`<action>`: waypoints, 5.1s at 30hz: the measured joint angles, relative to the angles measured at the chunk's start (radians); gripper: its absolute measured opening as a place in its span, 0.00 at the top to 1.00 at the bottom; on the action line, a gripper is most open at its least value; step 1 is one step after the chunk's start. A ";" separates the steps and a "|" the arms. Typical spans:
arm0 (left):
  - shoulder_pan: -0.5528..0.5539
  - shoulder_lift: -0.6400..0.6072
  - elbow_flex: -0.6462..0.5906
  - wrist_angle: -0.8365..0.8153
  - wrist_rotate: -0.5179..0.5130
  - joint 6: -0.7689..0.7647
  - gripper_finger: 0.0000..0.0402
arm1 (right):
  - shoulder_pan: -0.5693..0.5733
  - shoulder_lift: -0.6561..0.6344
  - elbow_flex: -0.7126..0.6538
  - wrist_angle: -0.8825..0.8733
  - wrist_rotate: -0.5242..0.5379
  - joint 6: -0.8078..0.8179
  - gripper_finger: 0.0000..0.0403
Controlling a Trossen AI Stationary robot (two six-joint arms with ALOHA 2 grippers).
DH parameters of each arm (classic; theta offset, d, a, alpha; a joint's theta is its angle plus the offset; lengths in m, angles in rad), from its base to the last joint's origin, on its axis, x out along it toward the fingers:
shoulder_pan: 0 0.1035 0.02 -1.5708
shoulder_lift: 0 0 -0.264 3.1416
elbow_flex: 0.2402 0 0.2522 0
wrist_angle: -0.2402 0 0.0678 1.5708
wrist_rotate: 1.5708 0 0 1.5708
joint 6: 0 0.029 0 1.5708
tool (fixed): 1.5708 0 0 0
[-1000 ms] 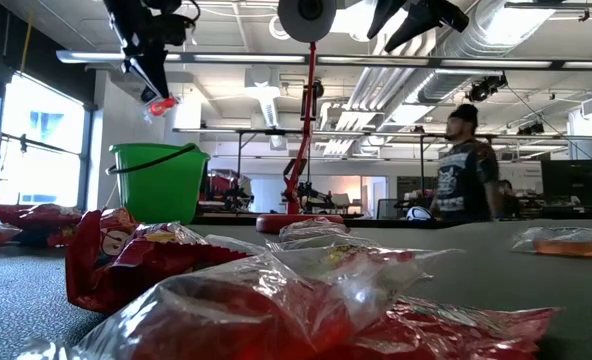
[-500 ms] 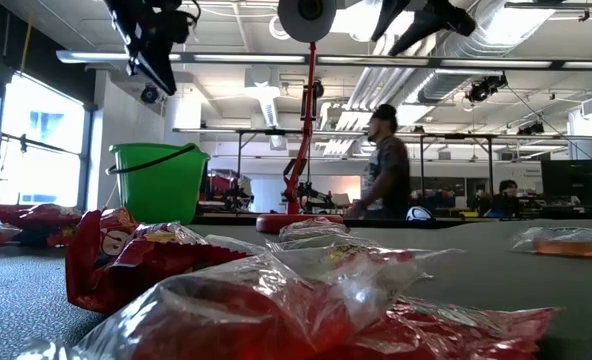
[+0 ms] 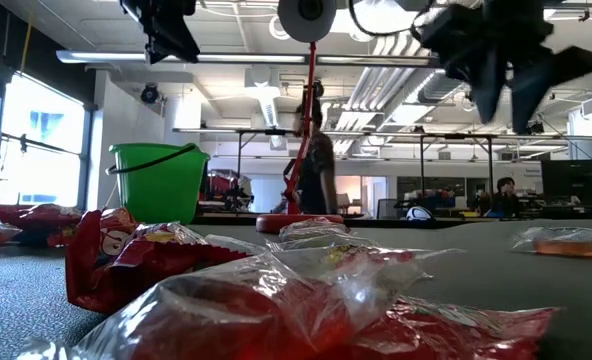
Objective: Sort candy
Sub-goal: Put the blue gummy into the green bucket
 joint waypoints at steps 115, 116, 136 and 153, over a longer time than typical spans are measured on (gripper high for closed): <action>-0.575 0.293 0.000 1.266 -0.305 -0.149 0.56 | 0.044 0.021 0.370 0.843 0.864 -1.344 0.96; -0.575 0.294 0.000 1.269 -0.305 -0.149 0.55 | 0.044 0.021 0.370 0.843 0.861 -1.344 0.96; -0.580 0.328 0.000 1.291 -0.306 -0.149 0.58 | 0.043 0.033 0.370 0.883 0.805 -1.378 0.96; -0.579 0.326 0.000 1.267 -0.307 -0.150 0.97 | 0.043 0.044 0.369 0.873 0.794 -1.381 0.96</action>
